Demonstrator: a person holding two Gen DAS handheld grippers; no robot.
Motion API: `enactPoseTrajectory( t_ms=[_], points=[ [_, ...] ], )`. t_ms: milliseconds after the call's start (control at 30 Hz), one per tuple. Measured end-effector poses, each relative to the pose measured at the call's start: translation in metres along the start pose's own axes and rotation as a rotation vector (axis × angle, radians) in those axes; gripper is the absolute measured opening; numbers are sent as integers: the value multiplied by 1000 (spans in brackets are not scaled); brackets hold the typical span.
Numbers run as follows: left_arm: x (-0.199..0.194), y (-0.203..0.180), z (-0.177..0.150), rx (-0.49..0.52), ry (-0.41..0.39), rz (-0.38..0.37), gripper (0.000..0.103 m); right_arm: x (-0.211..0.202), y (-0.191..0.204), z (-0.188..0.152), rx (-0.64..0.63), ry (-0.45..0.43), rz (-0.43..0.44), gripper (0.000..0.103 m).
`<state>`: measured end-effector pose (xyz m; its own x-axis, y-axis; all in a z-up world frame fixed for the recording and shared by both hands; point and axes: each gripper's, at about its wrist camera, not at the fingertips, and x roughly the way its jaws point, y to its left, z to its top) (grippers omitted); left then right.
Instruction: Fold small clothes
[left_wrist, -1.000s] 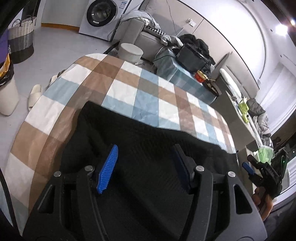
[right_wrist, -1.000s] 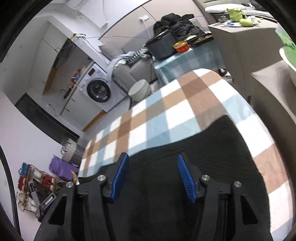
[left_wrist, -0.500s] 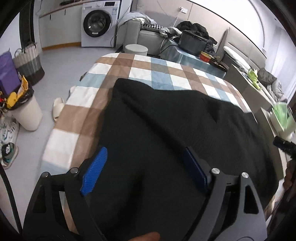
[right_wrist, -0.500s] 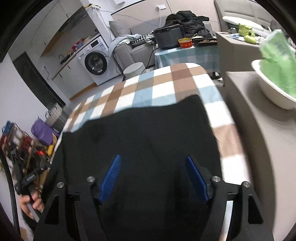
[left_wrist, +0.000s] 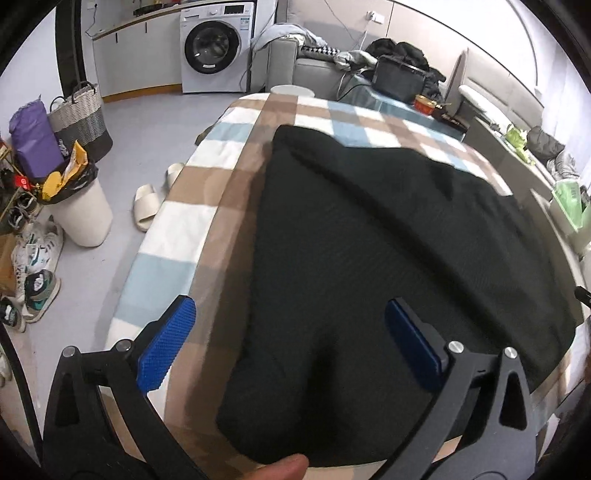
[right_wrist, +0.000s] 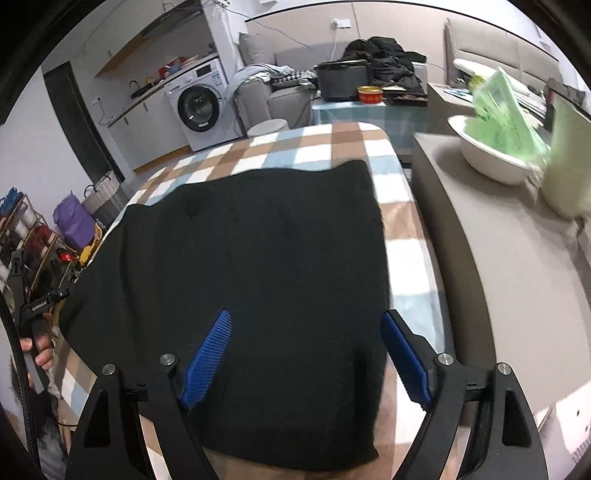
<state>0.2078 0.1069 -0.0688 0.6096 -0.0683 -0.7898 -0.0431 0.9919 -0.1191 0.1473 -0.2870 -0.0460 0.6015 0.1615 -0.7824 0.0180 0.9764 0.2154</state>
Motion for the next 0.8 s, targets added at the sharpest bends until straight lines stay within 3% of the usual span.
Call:
enactPoseTrajectory(
  t_ms=[167,233,267,367,467,500,600,633,700,733,800],
  points=[
    [10,5,-14,16,71,-8,77,5,-11,-14,37,31,-6,84],
    [11,7,-23,16,99,-23,69,6,-11,-18,36,48,15,76],
    [11,7,-27,18,104,-33,66,6,-11,-20,36,54,30,70],
    [5,8,-38,16,98,-78,62,7,-9,-23,35,61,44,67],
    [0,5,-45,33,89,-99,50,10,-12,-26,54,75,57,64],
    [-1,4,-48,39,81,-92,38,11,-14,-28,63,83,48,63],
    [-9,7,-52,23,55,-137,15,13,-15,-32,64,89,43,51],
    [-11,7,-53,18,47,-148,12,14,-14,-33,60,87,36,40],
    [-14,8,-54,12,34,-153,10,14,-13,-34,44,84,26,30],
    [-15,9,-55,11,32,-154,9,13,-12,-34,37,72,27,18],
    [-20,11,-56,6,17,-160,8,7,-12,-33,26,37,26,10]
  ],
)
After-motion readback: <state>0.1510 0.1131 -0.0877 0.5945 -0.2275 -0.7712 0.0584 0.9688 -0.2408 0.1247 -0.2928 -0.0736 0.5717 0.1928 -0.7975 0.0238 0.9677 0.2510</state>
